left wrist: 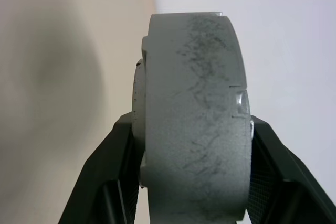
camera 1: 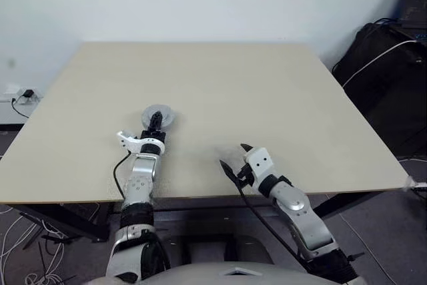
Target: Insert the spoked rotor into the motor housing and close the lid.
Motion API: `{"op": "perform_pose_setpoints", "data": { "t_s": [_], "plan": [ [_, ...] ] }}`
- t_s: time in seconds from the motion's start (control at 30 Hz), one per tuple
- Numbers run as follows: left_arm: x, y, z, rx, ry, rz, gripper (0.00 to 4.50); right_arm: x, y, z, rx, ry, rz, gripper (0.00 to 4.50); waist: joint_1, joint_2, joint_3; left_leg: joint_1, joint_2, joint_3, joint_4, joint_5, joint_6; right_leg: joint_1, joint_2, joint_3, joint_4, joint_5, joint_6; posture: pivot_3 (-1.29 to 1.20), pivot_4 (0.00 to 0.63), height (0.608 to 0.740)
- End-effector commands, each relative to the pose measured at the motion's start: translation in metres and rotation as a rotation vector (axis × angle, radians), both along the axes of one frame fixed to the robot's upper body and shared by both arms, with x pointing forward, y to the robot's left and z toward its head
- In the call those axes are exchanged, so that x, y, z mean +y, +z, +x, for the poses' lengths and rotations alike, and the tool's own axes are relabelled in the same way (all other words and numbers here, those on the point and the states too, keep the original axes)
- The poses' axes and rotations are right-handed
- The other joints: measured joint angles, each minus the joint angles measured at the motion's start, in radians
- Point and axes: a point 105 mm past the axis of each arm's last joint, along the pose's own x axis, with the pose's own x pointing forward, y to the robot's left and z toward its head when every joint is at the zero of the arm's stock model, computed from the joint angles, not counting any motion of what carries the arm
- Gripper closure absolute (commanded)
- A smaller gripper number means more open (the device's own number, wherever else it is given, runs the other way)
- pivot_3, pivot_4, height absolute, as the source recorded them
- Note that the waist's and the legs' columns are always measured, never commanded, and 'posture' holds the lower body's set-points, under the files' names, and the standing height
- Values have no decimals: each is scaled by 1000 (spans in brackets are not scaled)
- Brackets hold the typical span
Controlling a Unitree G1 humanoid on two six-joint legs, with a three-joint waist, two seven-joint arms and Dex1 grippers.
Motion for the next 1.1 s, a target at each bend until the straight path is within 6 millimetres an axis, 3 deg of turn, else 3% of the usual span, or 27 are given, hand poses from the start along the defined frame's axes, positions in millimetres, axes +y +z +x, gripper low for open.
{"op": "perform_pose_setpoints", "data": {
  "t_s": [0.03, 0.3, 0.53, 0.57, 0.7, 0.93, 1.1],
  "plan": [
    [7, 17, 21, -32, 16, 37, 2394, -5, 9, 4, -47, -27, -2, 0, 0, -1, 0, 0, 0, 0, 0, 0, 0, 0, 0, 0, 0, 0, 0, 0, 0, 740],
    [5, -1, 39, 111, -34, 77, 2394, -6, 8, 4, -45, -41, -7, 0, 0, -1, 0, 0, 0, 0, 0, 0, 0, 0, 1, 0, 1, 0, 0, 0, 0, 740],
    [-4, -16, 33, 185, -101, 122, 120, -6, 7, 4, -33, -57, -4, 0, 1, -1, -1, 2, 0, 0, 1, 1, 0, 3, 0, 0, 1, 1, 1, 0, 0, 740],
    [-4, -19, 30, 199, -113, 135, 30, -6, 6, 3, -31, -57, -4, 0, 0, -1, -1, 4, 0, 0, 1, 0, -1, 4, -1, 0, 1, 1, 1, 0, 0, 740],
    [-7, -34, 8, 243, -207, 270, 30, -7, 2, 3, -1, -66, 7, 0, -8, -1, -5, 6, 0, -1, 1, -1, -4, 6, -1, 0, 2, 0, 1, 0, 0, 740],
    [1, -65, -73, 379, -407, 589, 30, -6, -4, 2, 68, -56, 38, 0, -23, 3, -19, 15, 0, 2, -2, -5, -6, 12, -1, 4, 1, -3, 1, 0, 0, 740],
    [3, -50, -103, 279, -392, 848, 30, -8, -2, 5, 78, -95, 92, 0, -24, 11, -26, 29, 1, 4, -6, -10, 0, 16, -7, 5, 1, -5, 0, 0, 0, 740]
  ]
}}
